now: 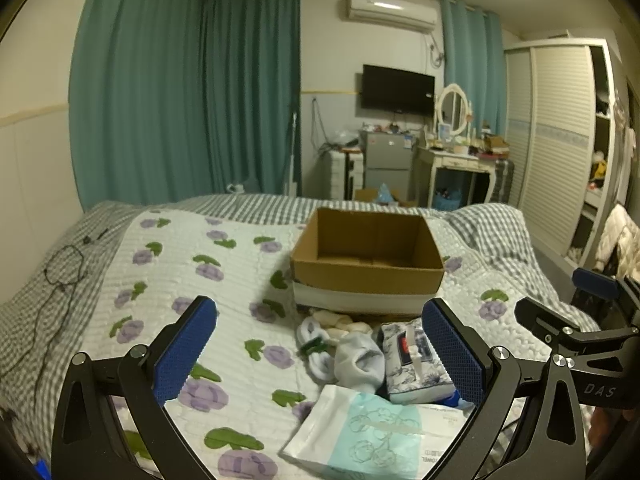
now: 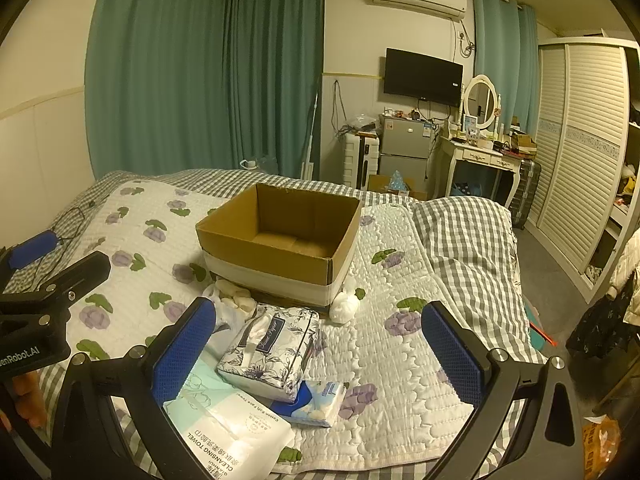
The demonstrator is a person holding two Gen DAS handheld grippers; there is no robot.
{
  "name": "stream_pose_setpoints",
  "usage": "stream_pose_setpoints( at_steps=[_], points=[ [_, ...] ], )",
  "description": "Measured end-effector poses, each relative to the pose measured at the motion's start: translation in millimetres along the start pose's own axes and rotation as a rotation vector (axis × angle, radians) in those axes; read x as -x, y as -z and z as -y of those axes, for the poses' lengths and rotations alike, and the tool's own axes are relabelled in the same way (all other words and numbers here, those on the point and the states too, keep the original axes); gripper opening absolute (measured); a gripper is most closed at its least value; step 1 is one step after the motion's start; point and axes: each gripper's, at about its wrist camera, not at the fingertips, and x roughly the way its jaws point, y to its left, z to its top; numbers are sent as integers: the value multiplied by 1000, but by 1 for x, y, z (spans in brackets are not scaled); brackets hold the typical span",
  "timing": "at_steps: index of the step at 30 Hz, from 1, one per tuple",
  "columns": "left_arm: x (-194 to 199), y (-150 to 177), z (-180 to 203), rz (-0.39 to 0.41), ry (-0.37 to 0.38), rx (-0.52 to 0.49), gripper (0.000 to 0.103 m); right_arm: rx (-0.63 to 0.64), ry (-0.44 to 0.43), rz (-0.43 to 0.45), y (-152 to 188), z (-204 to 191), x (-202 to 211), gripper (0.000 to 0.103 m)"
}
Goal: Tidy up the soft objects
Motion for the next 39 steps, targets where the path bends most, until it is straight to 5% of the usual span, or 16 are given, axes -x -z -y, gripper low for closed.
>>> stream_pose_setpoints(
  at_steps=[39],
  points=[
    [0, 0, -1, -3, -2, -3, 103, 1, -3, -14, 1, 0, -3, 103]
  ],
)
